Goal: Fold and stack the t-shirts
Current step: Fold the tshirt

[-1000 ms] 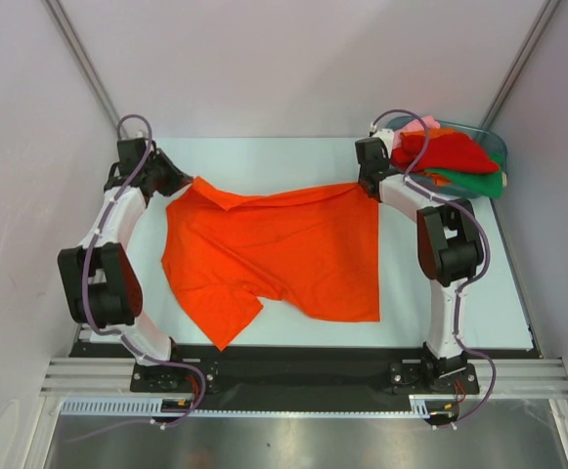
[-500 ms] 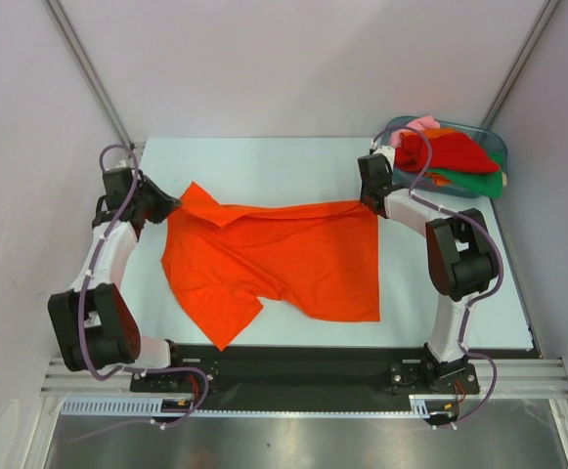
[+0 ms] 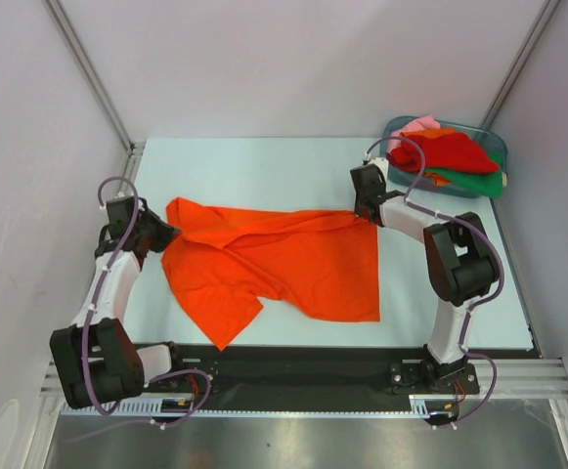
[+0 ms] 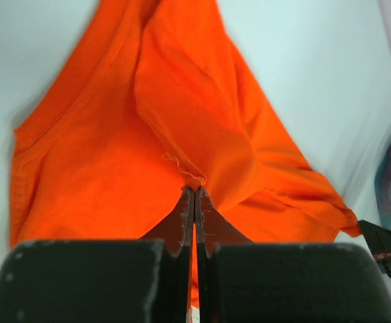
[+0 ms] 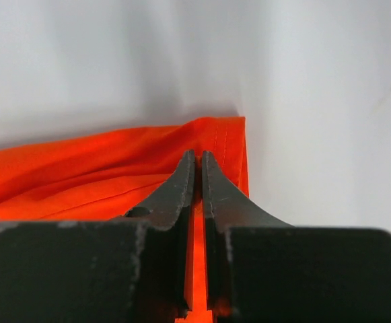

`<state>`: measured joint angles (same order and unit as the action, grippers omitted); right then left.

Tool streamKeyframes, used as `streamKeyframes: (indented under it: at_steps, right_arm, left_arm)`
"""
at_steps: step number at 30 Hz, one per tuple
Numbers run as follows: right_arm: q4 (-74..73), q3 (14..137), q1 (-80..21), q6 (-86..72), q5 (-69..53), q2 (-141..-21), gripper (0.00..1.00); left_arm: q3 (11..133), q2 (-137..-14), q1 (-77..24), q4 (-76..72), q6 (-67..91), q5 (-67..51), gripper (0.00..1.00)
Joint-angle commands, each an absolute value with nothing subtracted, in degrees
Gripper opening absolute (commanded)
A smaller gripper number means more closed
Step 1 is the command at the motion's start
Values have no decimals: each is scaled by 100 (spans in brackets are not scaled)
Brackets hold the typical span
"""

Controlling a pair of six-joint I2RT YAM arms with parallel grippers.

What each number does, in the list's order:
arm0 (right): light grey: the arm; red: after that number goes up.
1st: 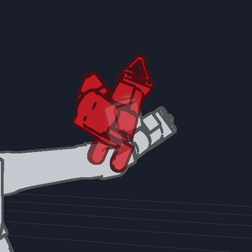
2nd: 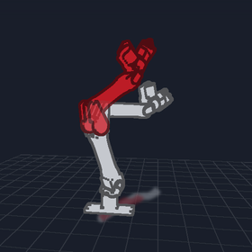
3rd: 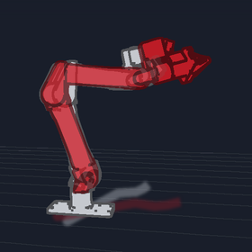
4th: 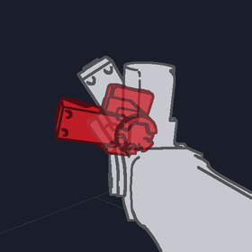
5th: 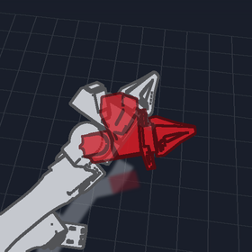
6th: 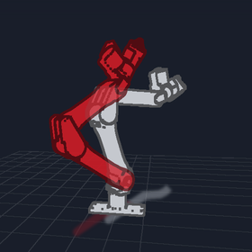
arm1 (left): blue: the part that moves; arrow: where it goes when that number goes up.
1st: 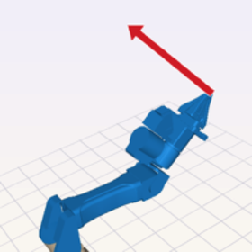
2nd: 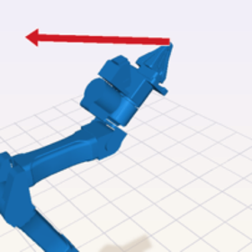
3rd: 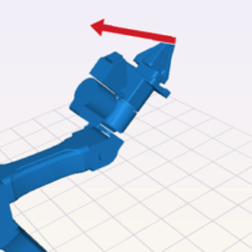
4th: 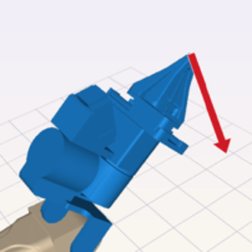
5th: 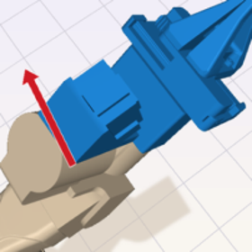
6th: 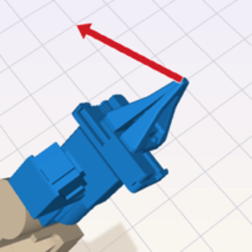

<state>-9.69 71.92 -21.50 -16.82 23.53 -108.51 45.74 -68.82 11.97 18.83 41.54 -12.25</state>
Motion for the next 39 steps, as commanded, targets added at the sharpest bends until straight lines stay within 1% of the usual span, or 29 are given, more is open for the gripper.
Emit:
streamKeyframes:
  at_steps: [1,2,3,4,6,7,8,9,10,11,12,14,15,16,17,18,19,22,25,29,32,39]
  right_arm:
    - [-1360,7111,-2206,-2055,2610,-10416,1]
    - [-1467,7084,-2206,-2126,2663,-10389,3]
    - [-1555,7032,-2189,-2197,2741,-10328,9]
    - [-1599,6840,-2180,-2241,2812,-10249,23]
    - [-1600,6602,-2005,-2294,2699,-9950,33]
    - [-1582,6505,-1917,-2285,2411,-9836,42]
    - [-1512,6347,-1812,-2207,2199,-9713,44]
    - [-1477,6285,-1697,-2154,1980,-9486,50]
    - [-1416,6215,-1522,-2066,1543,-9353,60]
    - [-1206,6075,-1425,-1952,1303,-9238,66]
    - [-1074,6012,-1337,-1768,1092,-9124,67]
    - [-704,6046,-1134,-1609,704,-9149,66]
    - [-686,6151,-1082,-1547,625,-9254,66]
    - [-720,6265,-968,-1529,398,-9499,65]
    - [-695,6397,-923,-1503,222,-9658,65]
    - [-642,6581,-905,-1494,81,-9790,65]
    - [-642,6722,-897,-1512,-182,-10078,64]
    - [-458,6960,-905,-1660,-588,-10475,64]
    - [-449,7005,-923,-1731,-510,-10652,63]
    - [-466,7005,-896,-1679,-589,-10793,63]
    - [-466,6979,-888,-1618,-563,-10784,63]
    - [-483,7058,-817,-1582,-703,-10960,63]
  left_arm:
    - [4465,-6584,1274,2213,4394,-828,0]
    - [4421,-6522,1274,2276,4438,-765,1]
    - [4299,-6452,1283,2311,4482,-712,8]
    - [4272,-6373,1301,2399,4491,-616,30]
    - [4176,-6127,1318,2610,4509,-264,52]
    - [4149,-6065,1336,2558,4439,-238,61]
    - [4157,-6047,1336,2392,4334,-185,63]
    - [4349,-6082,1345,2425,4159,-98,63]
    - [4481,-6143,1353,2487,4105,-27,69]
    - [4596,-6239,1354,2452,4044,-9,72]
    - [4727,-6475,1354,2287,3860,-157,74]
    - [4938,-6976,1371,1822,3640,-569,74]
    - [5383,-7283,1388,1793,3334,-1111,74]
    - [5649,-8069,1380,1793,3174,-1368,71]
    - [5904,-8425,1397,1923,3068,-1623,69]
    - [6385,-8829,1397,1968,2806,-1800,68]
    - [6581,-9433,1397,2012,2691,-2185,68]
    - [7302,-10490,1397,2258,2312,-2267,64]
    - [7812,-11072,1354,2286,2206,-2382,62]
    - [8384,-11495,1318,2461,2109,-1997,63]
    - [8446,-11566,1327,2452,2083,-1680,61]
    - [8981,-11970,1327,2400,2215,-1845,61]
